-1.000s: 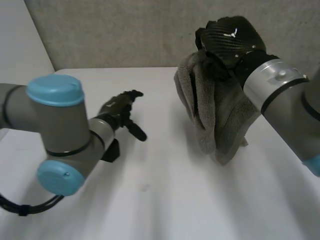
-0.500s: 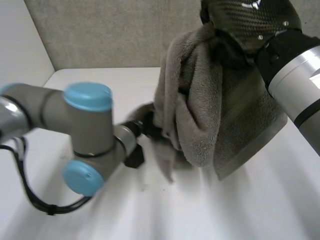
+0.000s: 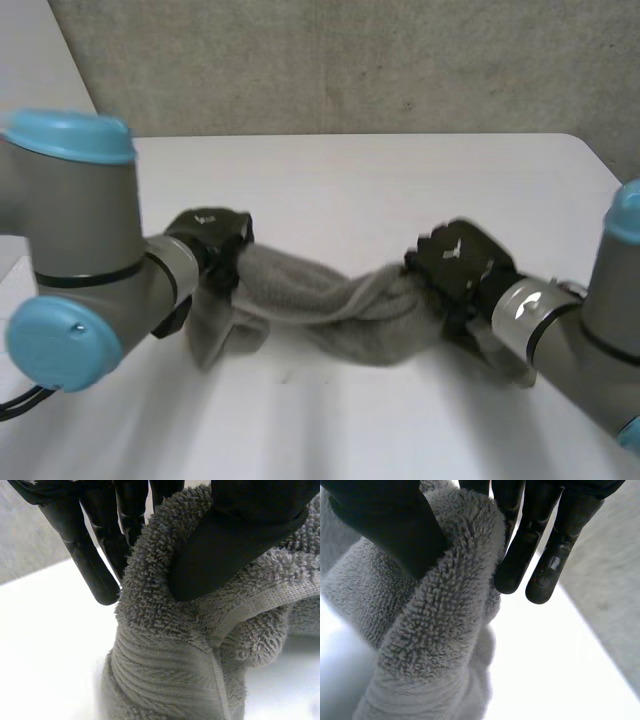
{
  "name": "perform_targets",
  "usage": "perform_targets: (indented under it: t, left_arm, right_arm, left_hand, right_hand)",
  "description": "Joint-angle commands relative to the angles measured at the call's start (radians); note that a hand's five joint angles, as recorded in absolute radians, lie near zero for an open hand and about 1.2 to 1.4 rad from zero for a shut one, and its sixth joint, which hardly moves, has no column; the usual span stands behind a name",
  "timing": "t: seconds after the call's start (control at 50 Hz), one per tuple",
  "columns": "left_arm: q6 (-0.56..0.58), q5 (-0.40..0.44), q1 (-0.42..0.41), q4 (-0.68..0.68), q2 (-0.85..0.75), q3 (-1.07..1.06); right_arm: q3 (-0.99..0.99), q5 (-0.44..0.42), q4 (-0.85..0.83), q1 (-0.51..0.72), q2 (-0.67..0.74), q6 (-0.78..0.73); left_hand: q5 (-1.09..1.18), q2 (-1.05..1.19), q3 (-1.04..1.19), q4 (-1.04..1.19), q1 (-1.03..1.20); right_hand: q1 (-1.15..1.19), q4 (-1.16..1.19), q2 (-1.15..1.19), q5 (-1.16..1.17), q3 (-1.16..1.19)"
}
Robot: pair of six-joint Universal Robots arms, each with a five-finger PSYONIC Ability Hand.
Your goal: Fold the towel.
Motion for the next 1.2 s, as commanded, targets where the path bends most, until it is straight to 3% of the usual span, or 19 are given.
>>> perform_targets:
  t: [0.02, 0.04, 0.08, 0.14, 0.16, 0.18, 0.3, 0.44, 0.52, 0.64, 0.72, 0.86, 1.2]
  left_arm:
    - [0.148, -0.043, -0.006, 0.005, -0.139, 0.045]
    - [0.164, -0.053, -0.006, 0.002, -0.168, 0.073]
    - [0.175, -0.055, -0.009, 0.000, -0.190, 0.100]
    - [0.189, -0.051, -0.032, -0.004, -0.204, 0.159]
    - [0.189, -0.051, -0.032, -0.004, -0.204, 0.160]
    - [0.191, -0.054, -0.039, -0.006, -0.196, 0.167]
    - [0.180, -0.057, -0.044, -0.014, -0.123, 0.149]
    - [0.171, -0.060, -0.015, -0.008, 0.026, 0.040]
    - [0.152, -0.055, 0.016, 0.006, 0.120, -0.048]
    - [0.005, -0.057, 0.028, 0.092, 0.264, -0.245]
    - [-0.110, -0.058, 0.020, 0.124, 0.325, -0.368]
    - [-0.167, -0.054, 0.017, 0.132, 0.319, -0.475]
    - [-0.148, -0.066, 0.082, 0.331, 0.129, -0.477]
  right_arm:
    - [0.022, 0.015, -0.003, -0.001, 0.053, -0.086]
    - [0.022, 0.015, -0.003, -0.001, 0.053, -0.086]
    - [-0.004, 0.022, -0.003, -0.002, 0.052, -0.054]
    - [-0.029, 0.033, 0.002, -0.008, 0.039, 0.018]
    - [-0.029, 0.033, 0.002, -0.008, 0.039, 0.019]
    - [-0.040, 0.033, 0.005, -0.010, 0.018, 0.052]
    - [-0.076, -0.019, -0.001, -0.030, -0.097, 0.210]
    - [-0.187, -0.132, 0.069, -0.123, -0.093, 0.350]
    - [-0.335, -0.220, 0.220, -0.166, 0.022, 0.402]
    - [-0.455, -0.229, 0.325, -0.171, 0.130, 0.404]
    - [-0.485, -0.222, 0.333, -0.169, 0.185, 0.404]
    - [-0.452, -0.209, 0.330, -0.165, 0.200, 0.401]
    - [-0.377, -0.205, 0.270, -0.168, 0.202, 0.395]
  left_hand:
    - [0.204, 0.185, 0.183, 0.179, 0.247]
    - [0.204, 0.185, 0.183, 0.179, 0.247]
    - [0.110, 0.092, 0.090, 0.086, 0.154]
    - [-0.727, -0.745, -0.747, -0.751, -0.683]
    - [-0.730, -0.748, -0.750, -0.754, -0.686]
    - [-0.887, -0.905, -0.907, -0.911, -0.843]
    - [-0.953, -0.971, -0.973, -0.977, -0.909]
    - [-0.965, -0.983, -0.985, -0.989, -0.921]
    - [-0.962, -0.980, -0.982, -0.986, -0.918]
    - [-0.900, -0.918, -0.920, -0.924, -0.856]
    - [-0.704, -0.722, -0.724, -0.728, -0.660]
    - [-0.492, -0.510, -0.512, -0.516, -0.448]
    - [-0.735, -0.754, -0.756, -0.760, -0.692]
  right_hand:
    - [-0.041, -0.295, -0.274, -0.248, -0.287]
    - [-0.044, -0.298, -0.277, -0.251, -0.290]
    - [-0.442, -0.696, -0.675, -0.649, -0.688]
    - [-0.566, -0.820, -0.799, -0.773, -0.812]
    - [-0.566, -0.820, -0.800, -0.774, -0.813]
    - [-0.590, -0.844, -0.823, -0.797, -0.836]
    - [-0.643, -0.897, -0.876, -0.850, -0.889]
    - [-0.602, -0.856, -0.835, -0.809, -0.848]
    - [-0.593, -0.847, -0.826, -0.800, -0.839]
    - [-0.590, -0.844, -0.823, -0.797, -0.836]
    - [-0.584, -0.838, -0.818, -0.792, -0.830]
    - [-0.587, -0.841, -0.820, -0.794, -0.833]
    - [-0.587, -0.841, -0.820, -0.794, -0.833]
